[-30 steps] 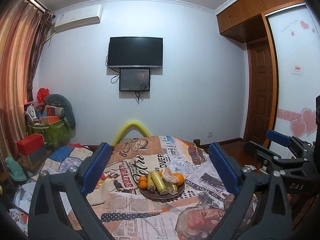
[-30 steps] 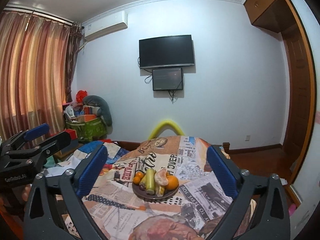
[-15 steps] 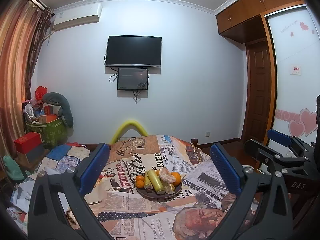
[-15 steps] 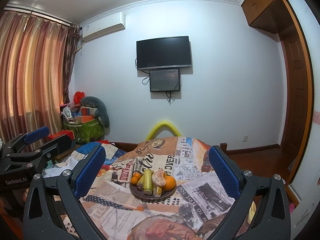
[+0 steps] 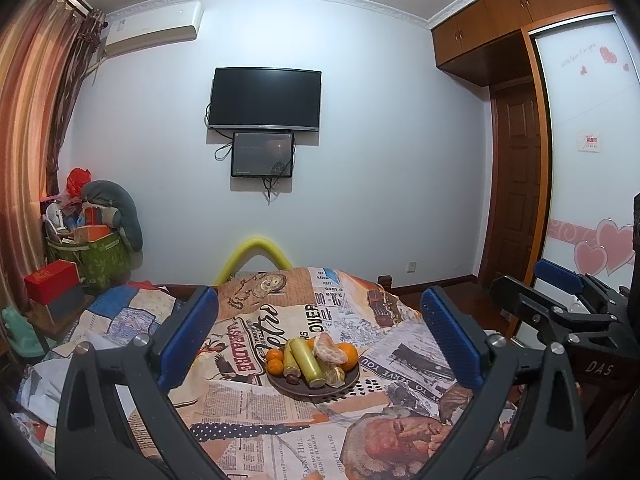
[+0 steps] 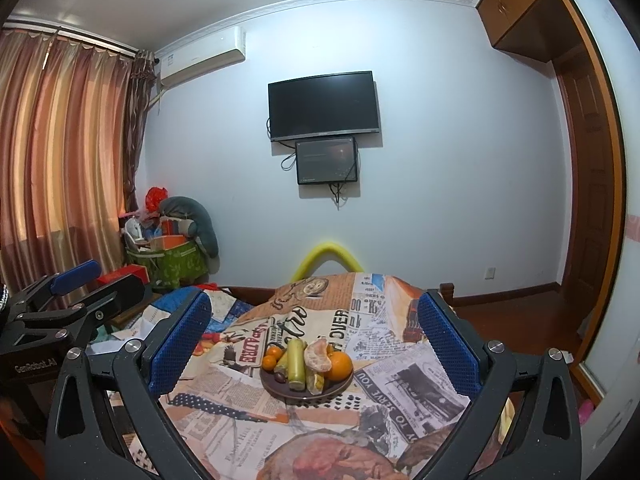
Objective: Organize fruits
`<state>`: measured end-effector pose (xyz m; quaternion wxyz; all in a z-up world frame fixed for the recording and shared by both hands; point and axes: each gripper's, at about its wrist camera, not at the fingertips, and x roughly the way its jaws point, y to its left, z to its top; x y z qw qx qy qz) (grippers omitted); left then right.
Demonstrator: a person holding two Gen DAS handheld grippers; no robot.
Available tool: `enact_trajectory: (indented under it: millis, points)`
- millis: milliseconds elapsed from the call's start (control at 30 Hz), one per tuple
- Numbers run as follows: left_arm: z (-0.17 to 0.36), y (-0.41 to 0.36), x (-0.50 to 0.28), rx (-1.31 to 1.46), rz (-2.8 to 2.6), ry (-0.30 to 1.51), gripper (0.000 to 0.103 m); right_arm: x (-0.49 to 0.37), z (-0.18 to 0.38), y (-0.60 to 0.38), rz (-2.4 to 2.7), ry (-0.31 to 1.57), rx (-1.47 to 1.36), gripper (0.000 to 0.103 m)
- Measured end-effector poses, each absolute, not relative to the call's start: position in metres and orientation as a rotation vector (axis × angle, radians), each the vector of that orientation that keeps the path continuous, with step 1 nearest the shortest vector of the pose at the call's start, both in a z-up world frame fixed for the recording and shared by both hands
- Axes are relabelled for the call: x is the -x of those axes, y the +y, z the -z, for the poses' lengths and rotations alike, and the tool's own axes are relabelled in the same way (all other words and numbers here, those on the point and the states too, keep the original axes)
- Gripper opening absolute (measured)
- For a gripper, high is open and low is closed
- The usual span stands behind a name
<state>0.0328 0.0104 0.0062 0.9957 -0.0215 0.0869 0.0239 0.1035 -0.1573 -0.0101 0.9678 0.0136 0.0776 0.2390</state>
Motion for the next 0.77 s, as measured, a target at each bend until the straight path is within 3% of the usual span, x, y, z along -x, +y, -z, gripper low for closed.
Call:
enact_trajectory:
  millis: [767]
  points:
    - [-0.0006,0.0077,-0.0379,0.043,-0.028,0.191,0.103,-0.1047,0.0093,-0.1559,-0.482,0.158,-0.022,0.103]
